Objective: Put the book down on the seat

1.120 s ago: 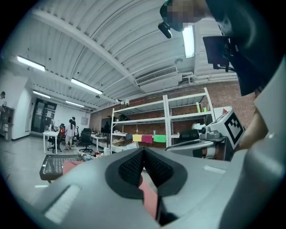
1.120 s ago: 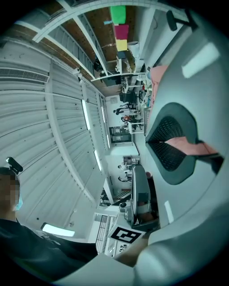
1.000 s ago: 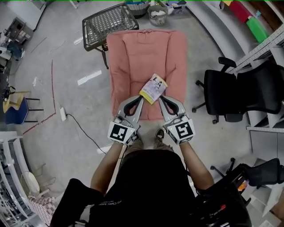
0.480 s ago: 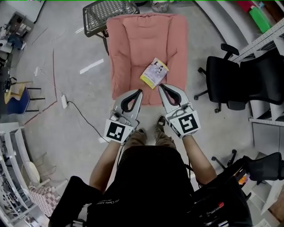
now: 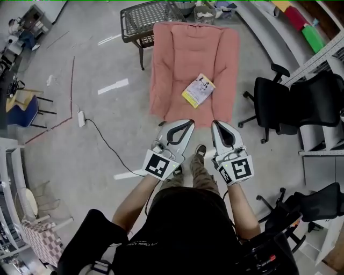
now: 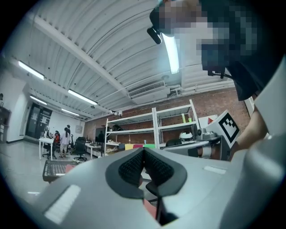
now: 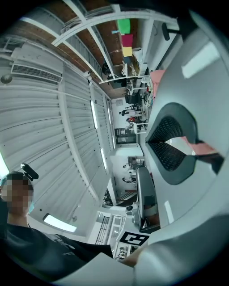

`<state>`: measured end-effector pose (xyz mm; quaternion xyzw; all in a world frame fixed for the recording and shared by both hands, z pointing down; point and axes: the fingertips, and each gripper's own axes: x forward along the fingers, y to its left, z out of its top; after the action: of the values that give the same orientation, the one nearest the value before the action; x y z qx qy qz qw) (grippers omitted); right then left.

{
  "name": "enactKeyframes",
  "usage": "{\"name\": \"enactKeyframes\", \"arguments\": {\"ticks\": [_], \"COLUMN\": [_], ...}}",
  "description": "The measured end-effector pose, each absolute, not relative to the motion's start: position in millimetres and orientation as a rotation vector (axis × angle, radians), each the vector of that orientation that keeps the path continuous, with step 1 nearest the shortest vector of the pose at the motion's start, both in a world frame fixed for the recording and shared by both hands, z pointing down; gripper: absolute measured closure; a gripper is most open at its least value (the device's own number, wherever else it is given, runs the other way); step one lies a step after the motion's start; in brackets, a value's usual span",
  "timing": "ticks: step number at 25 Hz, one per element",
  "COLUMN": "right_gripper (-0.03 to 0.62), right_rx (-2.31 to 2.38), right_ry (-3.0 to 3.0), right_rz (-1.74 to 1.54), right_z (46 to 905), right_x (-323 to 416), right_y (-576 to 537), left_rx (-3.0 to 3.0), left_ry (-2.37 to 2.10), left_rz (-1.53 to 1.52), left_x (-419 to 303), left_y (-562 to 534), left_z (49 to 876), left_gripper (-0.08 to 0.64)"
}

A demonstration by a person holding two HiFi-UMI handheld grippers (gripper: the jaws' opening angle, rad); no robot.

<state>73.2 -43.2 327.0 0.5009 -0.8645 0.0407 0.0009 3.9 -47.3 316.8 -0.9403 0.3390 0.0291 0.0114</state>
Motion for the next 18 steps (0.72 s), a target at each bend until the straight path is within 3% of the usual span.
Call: {"name": "enactKeyframes", "arguments": {"ticks": [7, 18], "right_gripper": [0.58, 0.58], "right_rx": [1.545, 1.543], "right_ry": [-2.737, -2.794], "right_rz": [0.104, 0.17], "right_z": [315.6, 325.8], "right_x": [44.5, 63.0], "right_y": [26.6, 161.5], "left_rx": [-2.931, -2.91], "left_ry": [1.123, 1.261], "left_rz": [0.097, 0.011], "left_x": [-26.6, -19.1], "left_y": [20.2, 155.3], "left_z": [319.0, 324.3], "left_gripper": [0.56, 0.56]}}
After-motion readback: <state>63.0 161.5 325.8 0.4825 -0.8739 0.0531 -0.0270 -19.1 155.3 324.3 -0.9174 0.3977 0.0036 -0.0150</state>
